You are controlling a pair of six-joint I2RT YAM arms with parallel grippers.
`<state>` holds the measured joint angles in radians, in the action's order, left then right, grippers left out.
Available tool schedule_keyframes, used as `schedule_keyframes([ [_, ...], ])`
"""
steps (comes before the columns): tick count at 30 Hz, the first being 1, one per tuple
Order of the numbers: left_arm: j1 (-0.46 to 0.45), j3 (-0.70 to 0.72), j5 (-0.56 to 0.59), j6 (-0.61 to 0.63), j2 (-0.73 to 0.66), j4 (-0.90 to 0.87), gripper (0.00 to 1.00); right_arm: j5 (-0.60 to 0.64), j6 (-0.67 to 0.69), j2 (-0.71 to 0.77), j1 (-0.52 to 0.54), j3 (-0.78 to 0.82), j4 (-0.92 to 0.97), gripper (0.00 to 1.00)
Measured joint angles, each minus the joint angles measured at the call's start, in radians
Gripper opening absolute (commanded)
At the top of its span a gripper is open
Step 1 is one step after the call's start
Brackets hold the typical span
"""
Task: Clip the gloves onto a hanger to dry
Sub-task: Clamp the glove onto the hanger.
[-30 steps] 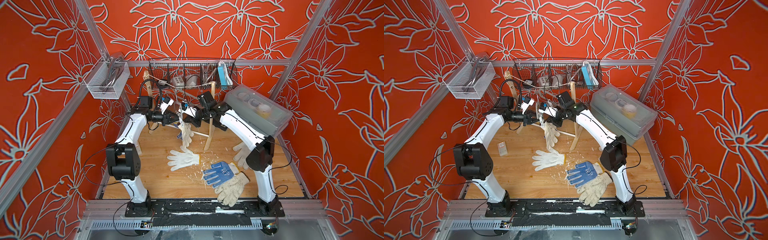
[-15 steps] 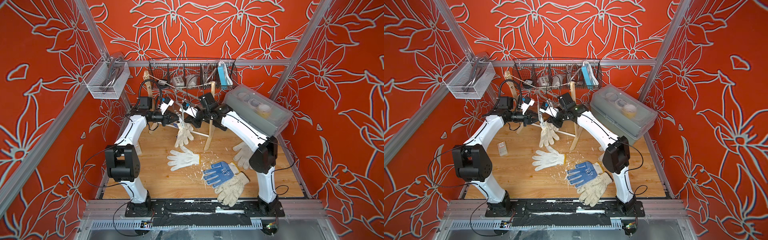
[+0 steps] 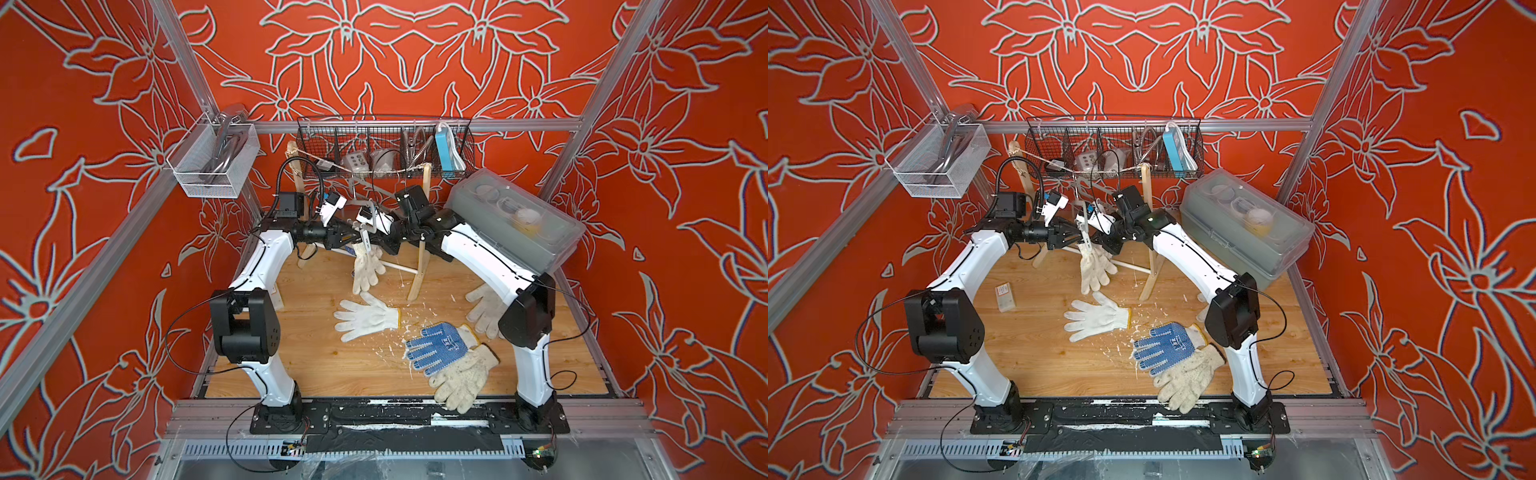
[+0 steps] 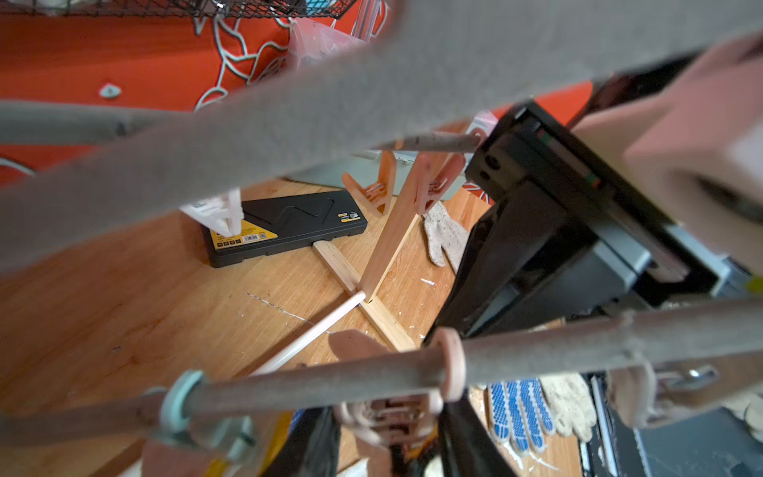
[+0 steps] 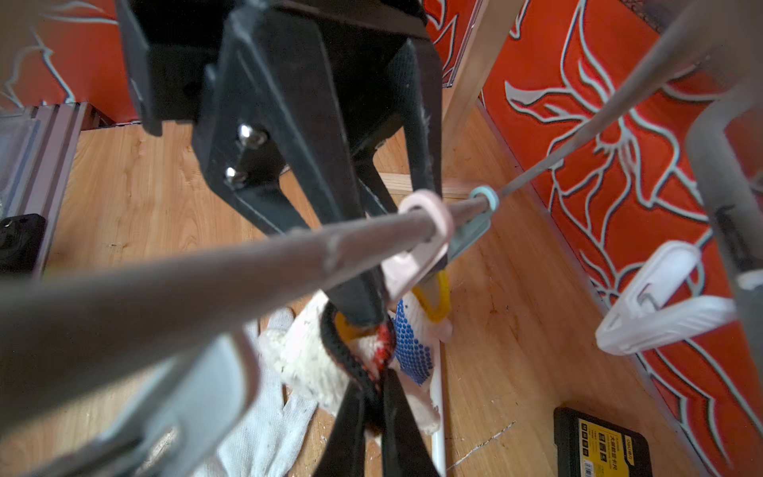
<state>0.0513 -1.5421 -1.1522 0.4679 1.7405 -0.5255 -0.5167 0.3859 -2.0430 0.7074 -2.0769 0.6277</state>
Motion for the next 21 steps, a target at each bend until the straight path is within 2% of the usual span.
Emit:
schedule_keyframes([
  [5, 0.000, -0.003, 0.018, -0.035, 0.000, 0.014, 0.56, 0.003, -0.005, 0.022, 0.000, 0.043, -0.003, 0.35],
  [12, 0.008, -0.003, 0.077, -0.058, 0.000, 0.022, 0.62, 0.023, -0.037, 0.108, -0.003, 0.182, -0.035, 0.51],
  [21, 0.022, 0.019, 0.121, -0.084, -0.016, 0.051, 0.68, 0.064, -0.140, 0.286, -0.010, 0.454, -0.107, 0.59],
])
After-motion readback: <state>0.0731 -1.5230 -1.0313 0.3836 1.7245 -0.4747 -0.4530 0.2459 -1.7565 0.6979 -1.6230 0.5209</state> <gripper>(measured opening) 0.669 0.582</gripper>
